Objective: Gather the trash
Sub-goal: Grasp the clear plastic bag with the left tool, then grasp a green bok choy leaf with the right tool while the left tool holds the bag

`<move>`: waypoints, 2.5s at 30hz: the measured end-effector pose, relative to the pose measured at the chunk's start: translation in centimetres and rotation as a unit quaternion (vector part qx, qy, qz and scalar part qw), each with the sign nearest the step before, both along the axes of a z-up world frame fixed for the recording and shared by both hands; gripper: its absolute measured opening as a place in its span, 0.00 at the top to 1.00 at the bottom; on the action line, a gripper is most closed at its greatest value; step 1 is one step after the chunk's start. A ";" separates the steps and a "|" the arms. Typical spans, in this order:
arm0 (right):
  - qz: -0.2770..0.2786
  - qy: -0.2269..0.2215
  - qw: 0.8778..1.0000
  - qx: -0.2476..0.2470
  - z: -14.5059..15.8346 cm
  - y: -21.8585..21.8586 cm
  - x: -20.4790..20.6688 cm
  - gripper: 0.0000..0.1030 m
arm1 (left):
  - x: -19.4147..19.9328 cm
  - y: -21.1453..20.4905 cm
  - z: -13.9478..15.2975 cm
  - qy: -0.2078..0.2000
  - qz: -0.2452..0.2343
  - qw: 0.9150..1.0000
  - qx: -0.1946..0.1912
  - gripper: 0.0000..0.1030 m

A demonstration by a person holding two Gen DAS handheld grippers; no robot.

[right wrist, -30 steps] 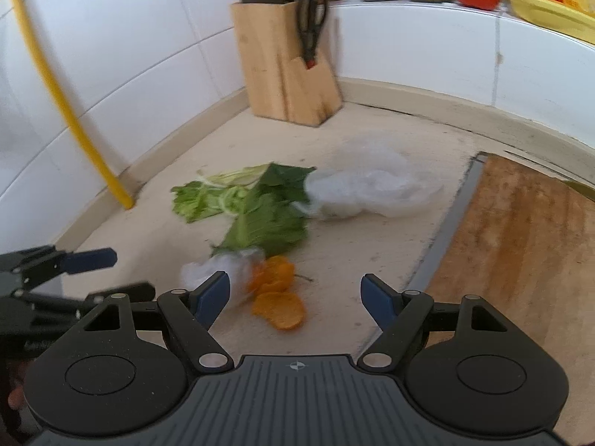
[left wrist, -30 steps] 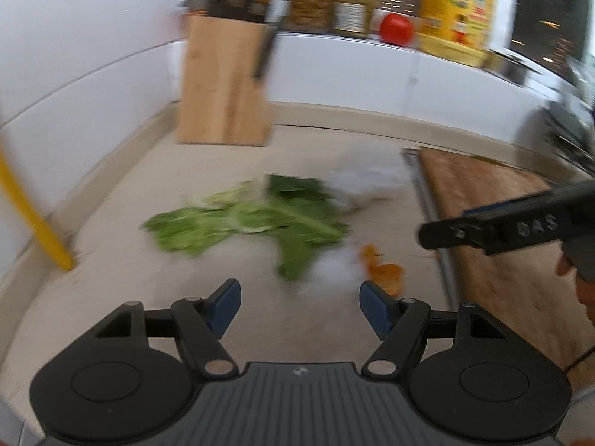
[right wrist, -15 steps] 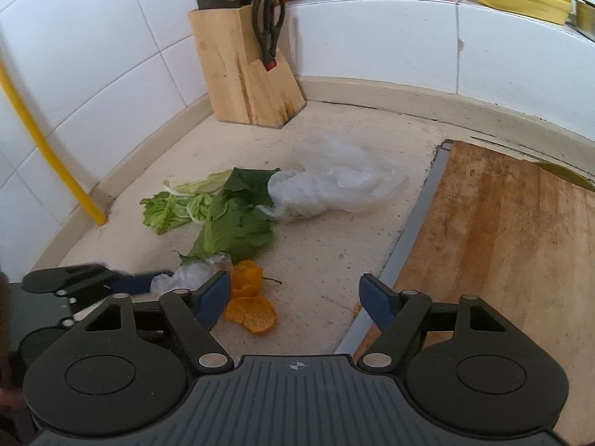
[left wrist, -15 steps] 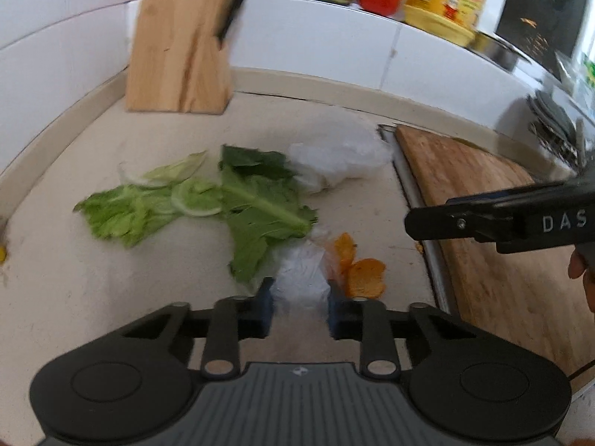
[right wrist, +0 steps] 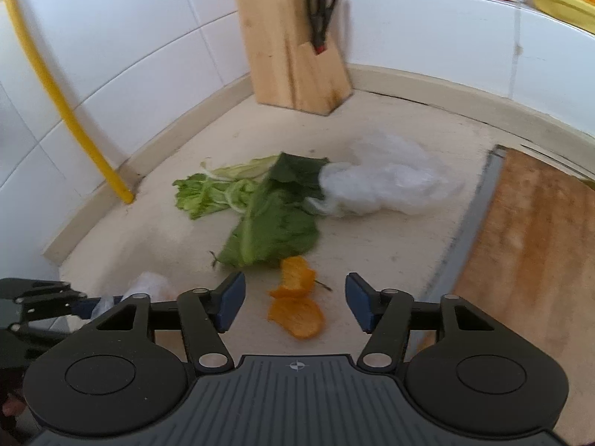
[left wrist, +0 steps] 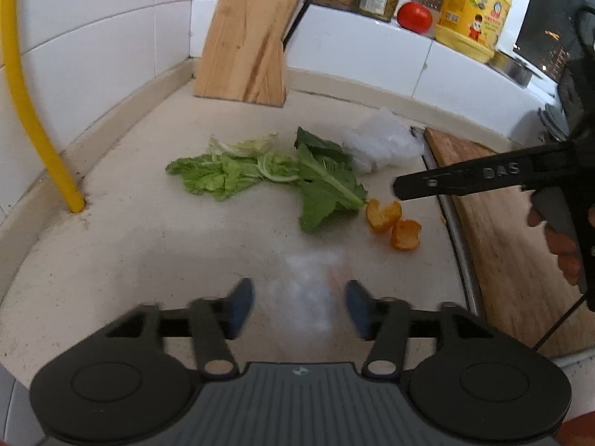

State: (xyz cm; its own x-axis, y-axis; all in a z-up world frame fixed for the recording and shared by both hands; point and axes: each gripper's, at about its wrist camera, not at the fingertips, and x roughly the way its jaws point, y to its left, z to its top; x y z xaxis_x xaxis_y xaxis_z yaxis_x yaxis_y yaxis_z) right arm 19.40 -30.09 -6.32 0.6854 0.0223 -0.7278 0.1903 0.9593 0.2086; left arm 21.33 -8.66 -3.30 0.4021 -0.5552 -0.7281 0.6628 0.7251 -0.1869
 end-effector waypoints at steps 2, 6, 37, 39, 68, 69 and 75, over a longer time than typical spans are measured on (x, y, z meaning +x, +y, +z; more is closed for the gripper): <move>0.012 -0.005 1.000 -0.007 0.1 0.5 1.1 0.28 | -0.3 -0.4 0.0 -0.015 0.004 1.000 0.000 0.38; 0.033 0.007 0.999 -0.025 -0.3 1.3 3.7 0.22 | -0.4 -1.4 -0.3 -0.031 0.004 0.999 0.011 0.35; 0.094 0.025 0.995 -0.009 -0.8 3.5 5.9 0.86 | 1.4 2.9 -0.1 -0.016 0.064 0.998 -0.018 0.71; 0.093 0.036 0.995 -0.010 -1.8 3.5 6.4 0.85 | 1.4 2.9 -0.4 -0.019 0.066 0.998 -0.003 0.62; 0.089 0.063 0.994 -0.021 -4.2 4.7 9.6 0.28 | 2.1 1.1 -2.8 -0.021 0.072 0.997 0.026 0.60; 0.087 0.064 0.994 -0.023 -4.3 4.8 9.7 0.28 | 2.1 1.0 -2.8 -0.023 0.074 0.997 0.027 0.60; 0.098 0.052 0.994 -0.020 -3.8 5.6 9.3 0.28 | 1.6 0.9 -2.9 -0.028 0.087 0.995 0.034 0.57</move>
State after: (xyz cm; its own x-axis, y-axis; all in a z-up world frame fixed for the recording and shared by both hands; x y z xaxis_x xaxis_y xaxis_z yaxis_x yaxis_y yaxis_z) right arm 28.72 -24.48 -10.15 0.5923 0.1173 -0.7971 0.0176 0.9872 0.1583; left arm 22.94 -7.75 -6.18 0.5289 -0.4238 -0.7353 0.5344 0.8394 -0.0994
